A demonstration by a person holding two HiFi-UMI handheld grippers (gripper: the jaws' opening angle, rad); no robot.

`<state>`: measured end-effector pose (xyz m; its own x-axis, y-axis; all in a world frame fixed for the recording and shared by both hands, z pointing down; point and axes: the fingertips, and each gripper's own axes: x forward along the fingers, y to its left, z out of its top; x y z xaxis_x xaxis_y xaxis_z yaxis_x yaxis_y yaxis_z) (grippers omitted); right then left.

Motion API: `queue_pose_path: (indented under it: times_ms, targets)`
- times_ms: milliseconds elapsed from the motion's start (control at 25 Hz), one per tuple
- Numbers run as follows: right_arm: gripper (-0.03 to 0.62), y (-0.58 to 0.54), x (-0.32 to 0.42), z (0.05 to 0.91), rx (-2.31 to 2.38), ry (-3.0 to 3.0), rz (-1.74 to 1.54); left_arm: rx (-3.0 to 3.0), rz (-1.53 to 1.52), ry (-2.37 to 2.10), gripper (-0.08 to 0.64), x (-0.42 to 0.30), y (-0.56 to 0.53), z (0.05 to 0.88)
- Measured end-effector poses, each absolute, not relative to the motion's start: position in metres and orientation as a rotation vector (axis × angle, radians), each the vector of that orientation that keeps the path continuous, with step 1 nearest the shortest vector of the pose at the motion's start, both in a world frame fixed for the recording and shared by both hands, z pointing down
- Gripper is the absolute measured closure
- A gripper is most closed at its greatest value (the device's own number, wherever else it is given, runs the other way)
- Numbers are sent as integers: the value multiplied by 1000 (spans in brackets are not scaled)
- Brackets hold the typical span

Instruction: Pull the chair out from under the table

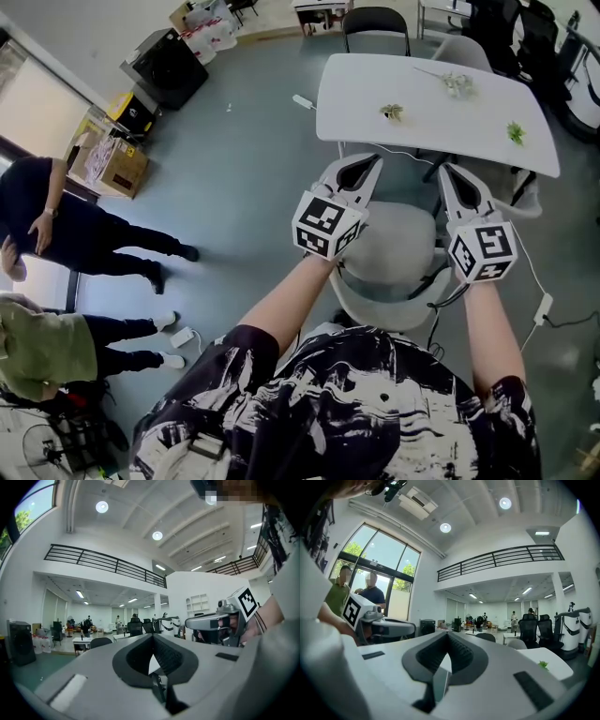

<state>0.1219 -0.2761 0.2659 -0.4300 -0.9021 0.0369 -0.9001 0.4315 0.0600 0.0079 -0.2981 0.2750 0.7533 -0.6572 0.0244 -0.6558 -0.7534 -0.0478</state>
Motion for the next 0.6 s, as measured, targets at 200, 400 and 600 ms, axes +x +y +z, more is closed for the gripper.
queue_pose_path:
  times_ms: [200,400,600]
  targets:
    - [591,-276,124,269,1636,-2605,-43,-2909,-71,1096,555,11,-298,278]
    - [591,-272,120,270,1625,-2603,-46,-2905,-77,1102,556,6,-295,278]
    - [591,-273,118,271,1618,-2604,-45,-2905,-75,1104,557,6,-296,277]
